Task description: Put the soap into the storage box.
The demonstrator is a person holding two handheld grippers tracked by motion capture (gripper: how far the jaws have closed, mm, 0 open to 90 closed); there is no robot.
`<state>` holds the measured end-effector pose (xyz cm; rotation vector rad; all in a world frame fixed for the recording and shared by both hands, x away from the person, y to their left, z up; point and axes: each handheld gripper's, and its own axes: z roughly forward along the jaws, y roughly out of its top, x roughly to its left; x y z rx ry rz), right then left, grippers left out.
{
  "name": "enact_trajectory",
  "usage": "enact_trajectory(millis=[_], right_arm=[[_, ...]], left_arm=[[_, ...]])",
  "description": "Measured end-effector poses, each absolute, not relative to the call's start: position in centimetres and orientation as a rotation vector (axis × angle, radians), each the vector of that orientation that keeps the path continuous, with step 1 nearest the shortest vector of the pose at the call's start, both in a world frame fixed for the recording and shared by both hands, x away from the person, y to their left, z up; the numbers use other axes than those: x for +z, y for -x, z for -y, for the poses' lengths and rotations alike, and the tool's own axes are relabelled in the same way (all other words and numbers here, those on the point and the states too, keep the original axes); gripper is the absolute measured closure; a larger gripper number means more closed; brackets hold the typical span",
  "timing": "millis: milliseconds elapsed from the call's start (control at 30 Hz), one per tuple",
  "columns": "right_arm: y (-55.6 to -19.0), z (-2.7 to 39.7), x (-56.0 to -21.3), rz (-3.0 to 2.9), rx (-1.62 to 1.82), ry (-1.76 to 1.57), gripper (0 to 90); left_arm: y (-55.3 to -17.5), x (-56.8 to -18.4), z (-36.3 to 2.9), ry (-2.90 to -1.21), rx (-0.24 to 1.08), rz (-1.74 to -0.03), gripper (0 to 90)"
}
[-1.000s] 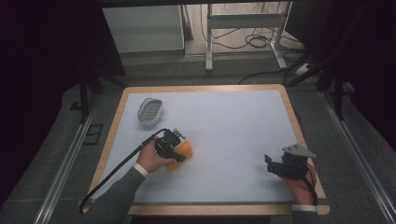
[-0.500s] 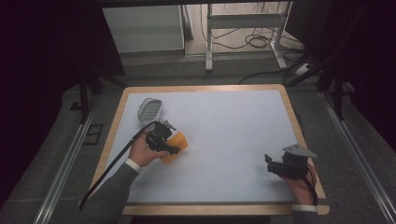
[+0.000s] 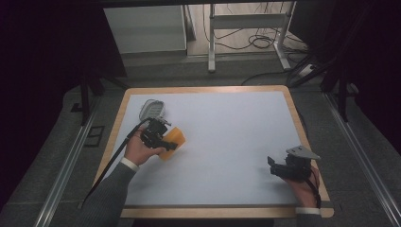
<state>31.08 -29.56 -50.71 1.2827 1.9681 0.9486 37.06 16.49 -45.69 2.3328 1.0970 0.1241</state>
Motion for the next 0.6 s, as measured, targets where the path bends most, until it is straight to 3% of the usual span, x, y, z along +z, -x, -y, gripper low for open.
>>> enact_trajectory(millis=[600], right_arm=[[-31.1, 29.6, -50.8, -1.966, 0.944, -1.284, 9.2]], left_arm=[[-38.5, -44.8, -17.4, -2.301, 0.13, -1.136, 61.0]])
